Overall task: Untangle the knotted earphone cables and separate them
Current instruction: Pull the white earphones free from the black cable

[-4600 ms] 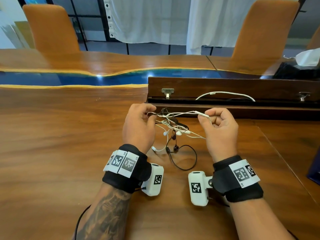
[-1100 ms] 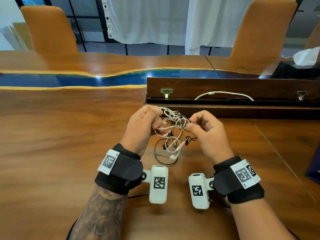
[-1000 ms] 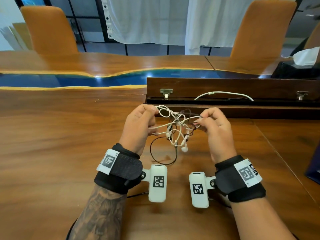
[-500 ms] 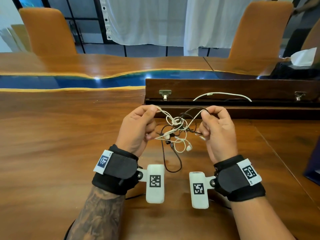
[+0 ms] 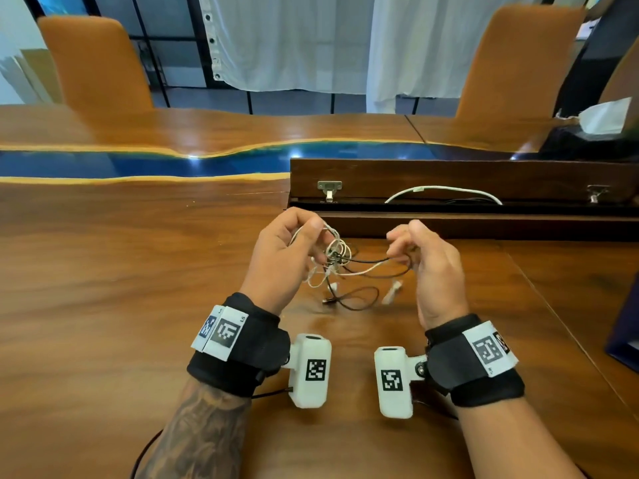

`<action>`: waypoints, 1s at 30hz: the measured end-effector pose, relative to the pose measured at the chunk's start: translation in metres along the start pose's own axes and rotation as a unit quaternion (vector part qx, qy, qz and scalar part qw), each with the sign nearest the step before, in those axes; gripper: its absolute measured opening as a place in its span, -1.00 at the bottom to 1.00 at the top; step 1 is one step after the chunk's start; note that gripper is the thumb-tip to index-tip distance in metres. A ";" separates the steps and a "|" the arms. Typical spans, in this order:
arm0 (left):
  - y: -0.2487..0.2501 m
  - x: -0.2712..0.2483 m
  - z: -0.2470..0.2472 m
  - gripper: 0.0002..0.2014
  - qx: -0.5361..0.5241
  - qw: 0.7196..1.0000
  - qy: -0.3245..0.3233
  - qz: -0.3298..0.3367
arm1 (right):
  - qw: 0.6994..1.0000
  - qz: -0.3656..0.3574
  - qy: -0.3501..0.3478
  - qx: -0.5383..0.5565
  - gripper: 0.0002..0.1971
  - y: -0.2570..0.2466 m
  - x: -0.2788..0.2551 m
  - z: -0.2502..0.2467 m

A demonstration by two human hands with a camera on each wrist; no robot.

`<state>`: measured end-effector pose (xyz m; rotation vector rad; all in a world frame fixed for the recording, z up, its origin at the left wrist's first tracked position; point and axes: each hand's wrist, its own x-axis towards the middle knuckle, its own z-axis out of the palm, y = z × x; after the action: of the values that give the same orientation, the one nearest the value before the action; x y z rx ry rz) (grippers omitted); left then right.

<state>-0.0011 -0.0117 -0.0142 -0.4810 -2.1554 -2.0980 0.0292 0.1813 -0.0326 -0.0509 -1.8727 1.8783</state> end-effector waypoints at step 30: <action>-0.009 0.002 0.006 -0.85 0.059 0.996 0.068 0.004 | 0.985 -0.018 -0.113 -0.131 -0.84 0.012 -0.003 0.007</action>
<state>-0.0049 -0.0052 -0.0223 -0.3245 -2.1805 -1.9255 0.0257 0.1744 -0.0446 0.1143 -2.2490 1.6608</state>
